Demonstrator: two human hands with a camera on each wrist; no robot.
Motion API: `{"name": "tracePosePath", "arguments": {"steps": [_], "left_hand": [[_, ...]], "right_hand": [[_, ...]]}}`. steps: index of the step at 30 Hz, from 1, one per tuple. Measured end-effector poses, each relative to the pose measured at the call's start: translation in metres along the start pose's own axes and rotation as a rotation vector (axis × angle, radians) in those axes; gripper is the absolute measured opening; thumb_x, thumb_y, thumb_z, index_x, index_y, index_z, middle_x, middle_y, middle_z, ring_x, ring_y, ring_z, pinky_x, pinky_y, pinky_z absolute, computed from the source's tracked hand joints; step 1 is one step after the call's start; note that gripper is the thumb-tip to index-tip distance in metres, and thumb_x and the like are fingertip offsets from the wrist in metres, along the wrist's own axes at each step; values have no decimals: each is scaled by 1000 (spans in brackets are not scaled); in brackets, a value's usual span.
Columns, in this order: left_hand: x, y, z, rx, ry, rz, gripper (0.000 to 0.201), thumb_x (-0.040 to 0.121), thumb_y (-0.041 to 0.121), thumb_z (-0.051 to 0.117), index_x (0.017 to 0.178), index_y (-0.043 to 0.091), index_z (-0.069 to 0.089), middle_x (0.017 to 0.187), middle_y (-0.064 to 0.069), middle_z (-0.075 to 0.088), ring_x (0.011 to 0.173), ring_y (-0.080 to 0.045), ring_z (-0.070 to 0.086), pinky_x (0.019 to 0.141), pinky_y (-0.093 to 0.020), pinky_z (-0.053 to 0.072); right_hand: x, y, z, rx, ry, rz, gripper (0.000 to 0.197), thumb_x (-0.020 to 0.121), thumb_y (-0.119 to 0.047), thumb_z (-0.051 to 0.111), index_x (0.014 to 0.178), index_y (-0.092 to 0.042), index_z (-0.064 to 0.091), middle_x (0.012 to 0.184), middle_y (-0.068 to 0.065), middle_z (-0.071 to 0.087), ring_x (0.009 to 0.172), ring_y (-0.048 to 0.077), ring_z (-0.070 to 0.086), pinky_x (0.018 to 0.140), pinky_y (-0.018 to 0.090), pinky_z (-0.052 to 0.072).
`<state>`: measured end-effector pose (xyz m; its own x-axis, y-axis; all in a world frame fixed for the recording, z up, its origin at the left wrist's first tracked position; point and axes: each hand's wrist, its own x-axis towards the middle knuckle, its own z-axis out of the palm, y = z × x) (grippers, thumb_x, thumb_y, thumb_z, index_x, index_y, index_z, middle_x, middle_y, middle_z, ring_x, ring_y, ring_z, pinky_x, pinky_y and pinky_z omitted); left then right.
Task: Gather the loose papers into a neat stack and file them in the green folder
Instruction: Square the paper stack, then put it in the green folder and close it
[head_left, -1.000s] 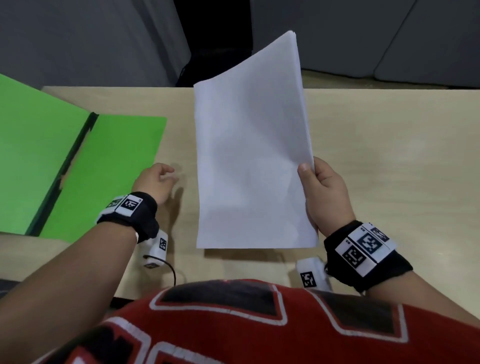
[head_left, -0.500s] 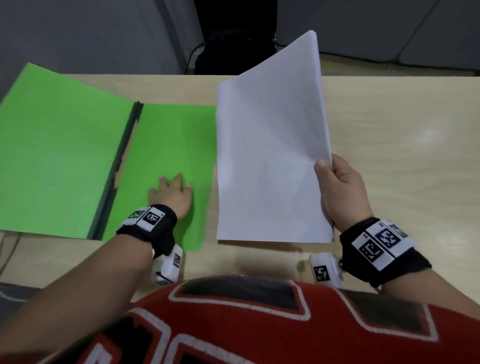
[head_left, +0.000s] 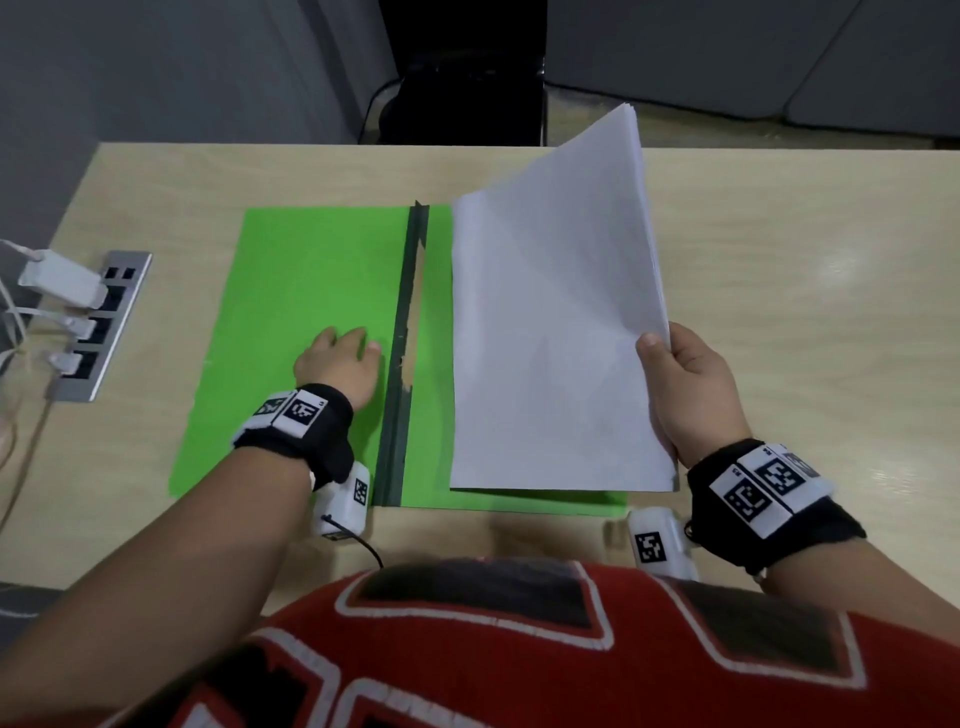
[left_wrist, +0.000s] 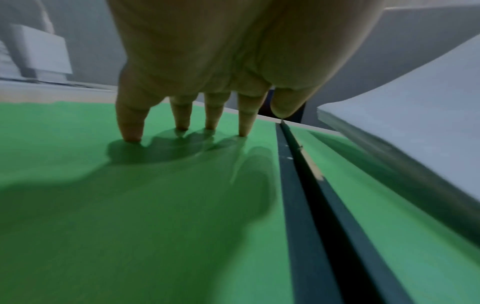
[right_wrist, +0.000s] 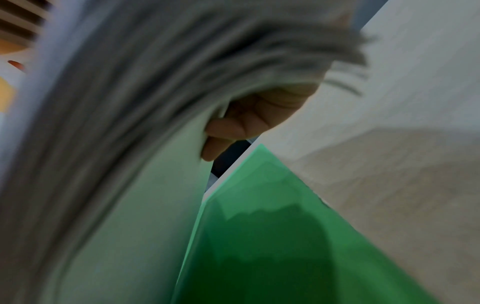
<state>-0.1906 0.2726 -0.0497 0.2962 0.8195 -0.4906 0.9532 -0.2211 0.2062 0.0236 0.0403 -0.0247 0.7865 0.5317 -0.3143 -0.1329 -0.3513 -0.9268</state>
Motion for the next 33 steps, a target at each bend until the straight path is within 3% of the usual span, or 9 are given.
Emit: {"name": "tracePosePath", "arguments": {"steps": [3,8,11,15,21,23,27,30,33], "left_hand": [[-15,21,10,44,-48,80,47,99,46,19,144,37,29,160,-14,12,144,-39,19,118,-52,6],[-37,53,34,95,-106,176,48,99,44,14,146,37,24,161,-14,4,145,-30,21,120,-49,-4],[-43,64,43,113,-127,186,48,98,46,14,145,40,23,161,-14,2,146,-30,18,119,-49,-5],[-50,75,48,127,-166,175,47,98,48,14,143,45,24,161,-12,-2,146,-31,20,119,-49,-8],[-54,87,46,123,-155,167,45,99,46,17,143,44,27,161,-13,0,142,-28,30,119,-48,-8],[-54,87,44,120,-141,168,45,99,45,19,143,42,29,161,-13,3,142,-28,30,119,-47,-6],[-45,81,40,67,-83,119,45,97,46,27,140,36,36,158,-13,16,141,-36,25,117,-49,8],[-34,73,31,-25,-18,-2,46,94,47,39,137,29,42,153,-13,25,137,-42,26,111,-53,25],[-15,56,19,-65,15,-120,50,91,48,43,136,27,41,150,-16,27,132,-45,33,108,-57,33]], "right_hand": [[1,2,-8,-10,16,22,20,97,-21,47,94,-20,67,80,-5,68,67,11,62,60,23,52],[0,9,-27,3,32,53,20,98,-19,46,95,-19,66,76,-7,67,58,2,61,50,12,49],[5,14,-41,-45,37,63,20,97,-20,46,97,-20,66,79,-5,67,62,7,62,52,15,51],[14,21,-57,-166,23,94,21,96,-27,42,98,-24,63,83,0,67,69,19,61,63,29,50],[30,28,-66,-297,-12,118,22,96,-28,39,99,-23,61,79,1,62,67,21,57,56,26,43],[34,30,-64,-341,-17,122,23,96,-27,39,98,-19,60,81,3,62,69,23,57,57,27,44],[38,36,-59,-391,8,130,25,96,-29,38,101,-17,60,87,5,65,82,30,61,76,36,51],[40,38,-57,-448,23,106,26,97,-28,37,103,-14,58,88,8,63,82,32,58,72,34,45],[40,39,-55,-497,34,99,26,98,-25,36,97,-6,54,85,11,60,78,32,53,67,32,37]]}}
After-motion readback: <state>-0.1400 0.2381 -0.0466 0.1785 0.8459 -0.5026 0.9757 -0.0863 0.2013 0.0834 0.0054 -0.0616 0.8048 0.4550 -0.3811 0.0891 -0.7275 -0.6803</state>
